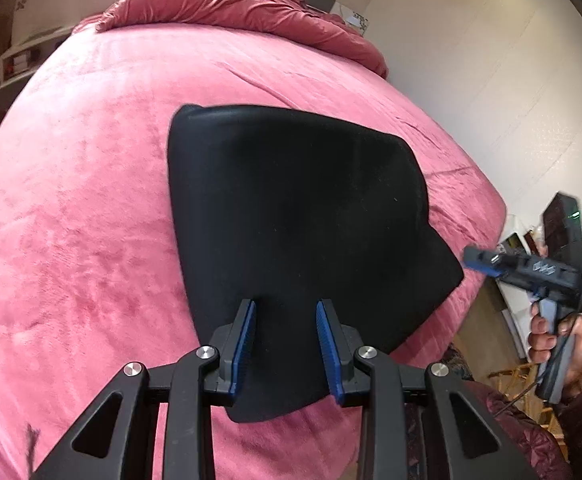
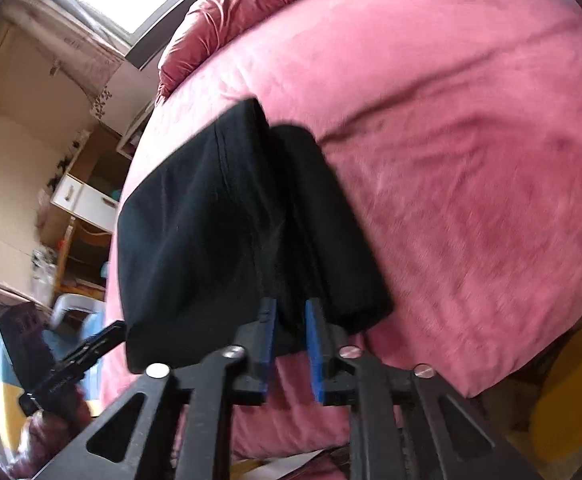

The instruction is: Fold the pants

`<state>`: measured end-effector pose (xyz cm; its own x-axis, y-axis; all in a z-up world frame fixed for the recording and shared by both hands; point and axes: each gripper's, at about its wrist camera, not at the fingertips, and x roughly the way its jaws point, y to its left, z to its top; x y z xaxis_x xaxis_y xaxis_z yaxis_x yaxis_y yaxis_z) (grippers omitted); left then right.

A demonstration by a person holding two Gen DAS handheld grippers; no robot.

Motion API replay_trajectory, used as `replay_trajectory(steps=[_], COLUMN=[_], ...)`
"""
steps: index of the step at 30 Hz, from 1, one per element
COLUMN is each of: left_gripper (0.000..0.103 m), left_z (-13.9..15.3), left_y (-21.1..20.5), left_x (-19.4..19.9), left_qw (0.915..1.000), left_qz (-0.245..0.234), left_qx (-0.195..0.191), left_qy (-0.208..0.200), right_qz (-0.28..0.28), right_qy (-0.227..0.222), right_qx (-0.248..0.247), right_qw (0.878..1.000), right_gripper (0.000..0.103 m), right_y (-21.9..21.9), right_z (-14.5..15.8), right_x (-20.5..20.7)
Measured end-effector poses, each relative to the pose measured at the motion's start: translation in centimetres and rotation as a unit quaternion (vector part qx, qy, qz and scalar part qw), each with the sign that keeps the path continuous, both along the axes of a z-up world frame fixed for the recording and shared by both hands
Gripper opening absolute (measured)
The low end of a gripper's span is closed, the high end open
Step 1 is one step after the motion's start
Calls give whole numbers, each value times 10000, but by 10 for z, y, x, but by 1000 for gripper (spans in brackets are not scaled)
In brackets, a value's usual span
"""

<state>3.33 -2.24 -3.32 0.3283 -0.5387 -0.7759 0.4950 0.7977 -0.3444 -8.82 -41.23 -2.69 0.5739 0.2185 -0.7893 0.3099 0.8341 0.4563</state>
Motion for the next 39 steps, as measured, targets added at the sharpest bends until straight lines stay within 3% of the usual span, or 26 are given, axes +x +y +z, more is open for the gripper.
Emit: replay_trajectory(steps=[1,2,7,12,13,15,16,20,23,27,31,39], left_gripper=[32,32,32,32,32,32,32,34,35,40,42,46], left_z=[1,1,2,-3,-3,-4,-4,-6,-11,-20,-26,-26], left_y=[-1,-1,-12,-21,-22,-25,-26,-31,-38,-49,-56,-50], left_x=[0,0,-6,-12,-13,-14,-14,-18,-19,-20,-21,-22], left_qw=[10000,9999,9983,9968,9965,9962,9959,9952,9949,9947,9939,9951], left_qz=[26,39,25,-53,-53,-38,-26,62,91,111,109,119], left_qx=[39,80,452,625,641,670,692,771,830,913,986,854], left_qy=[-32,-69,-371,-501,-527,-563,-580,-604,-567,-467,-485,-484], right_qz=[10,20,117,199,222,310,403,575,615,684,581,570], right_qy=[-129,-243,-357,-161,-110,-60,-75,-124,-139,-16,-101,-77], right_qx=[-106,-153,-384,-332,-332,-238,-217,-501,-626,-917,-768,-920], right_qw=[9999,9996,9986,9991,9991,9992,9989,9970,9960,9934,9953,9941], right_gripper=[52,60,62,62,61,43,25,17,16,16,16,28], right_y=[-1,-2,-3,-6,-6,-5,-3,7,8,13,9,13], right_z=[7,11,14,-4,-7,-14,-15,-11,-11,-32,-37,-25], right_x=[3,9,54,105,112,124,130,142,151,157,153,147])
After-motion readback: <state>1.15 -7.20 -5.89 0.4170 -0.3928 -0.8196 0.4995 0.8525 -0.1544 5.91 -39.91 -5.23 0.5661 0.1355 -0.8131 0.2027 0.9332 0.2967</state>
